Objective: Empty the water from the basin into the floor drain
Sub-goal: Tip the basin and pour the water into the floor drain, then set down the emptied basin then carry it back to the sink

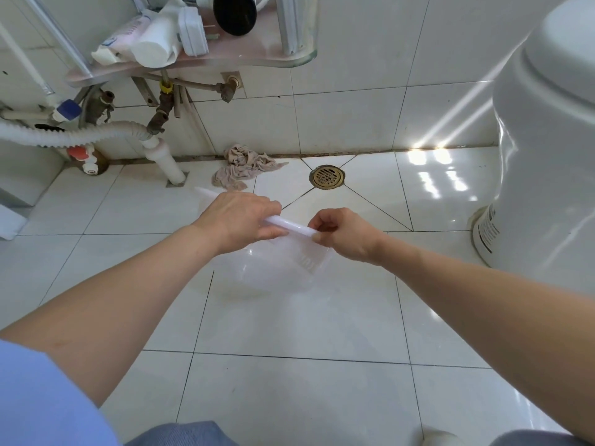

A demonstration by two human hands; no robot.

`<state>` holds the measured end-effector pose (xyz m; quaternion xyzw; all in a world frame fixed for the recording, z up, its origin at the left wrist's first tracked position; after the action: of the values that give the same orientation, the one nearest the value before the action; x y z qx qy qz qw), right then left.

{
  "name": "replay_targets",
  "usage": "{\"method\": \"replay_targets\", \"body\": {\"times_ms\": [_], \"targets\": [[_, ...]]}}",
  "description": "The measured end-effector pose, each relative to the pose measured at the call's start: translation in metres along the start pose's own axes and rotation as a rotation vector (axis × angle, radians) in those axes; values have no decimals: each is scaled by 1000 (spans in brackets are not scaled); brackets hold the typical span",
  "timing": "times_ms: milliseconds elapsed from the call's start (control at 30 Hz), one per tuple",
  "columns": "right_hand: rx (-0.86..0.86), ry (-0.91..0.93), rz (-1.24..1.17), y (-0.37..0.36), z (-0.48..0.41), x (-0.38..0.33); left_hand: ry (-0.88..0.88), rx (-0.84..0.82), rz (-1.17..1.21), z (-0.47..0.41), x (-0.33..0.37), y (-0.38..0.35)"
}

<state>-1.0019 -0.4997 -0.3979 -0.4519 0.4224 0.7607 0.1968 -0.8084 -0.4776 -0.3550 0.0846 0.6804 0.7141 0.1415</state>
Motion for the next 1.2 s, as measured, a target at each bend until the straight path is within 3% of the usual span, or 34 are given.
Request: {"method": "replay_targets", "body": {"times_ms": [167, 400, 533, 800, 967, 1200], "targets": [[-84, -68, -27, 1, 6, -1, 101, -74, 192, 18, 5, -2], [75, -165, 99, -1, -2, 18, 185, -64, 453, 48, 15, -11], [84, -246, 172, 2, 0, 30, 170, -62, 431, 57, 16, -14], [-5, -99, 180, -3, 4, 16, 159, -29, 395, 58, 20, -13], [-114, -98, 181, -1, 11, 10, 129, -98, 375, 67, 16, -20], [-229, -133, 374, -9, 17, 12, 179, -347, 606, 77, 20, -52]]}}
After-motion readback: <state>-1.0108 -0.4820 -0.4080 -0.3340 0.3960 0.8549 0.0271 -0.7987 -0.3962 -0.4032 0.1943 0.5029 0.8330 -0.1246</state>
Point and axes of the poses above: each hand's wrist, its own z-axis away from the middle knuckle, its own y-axis out of the back of the hand, x = y × z, the point moved 1 cm from there along -z, towards the middle knuckle, and after that the axes turned 3 degrees about y, right-handed, at the moved point
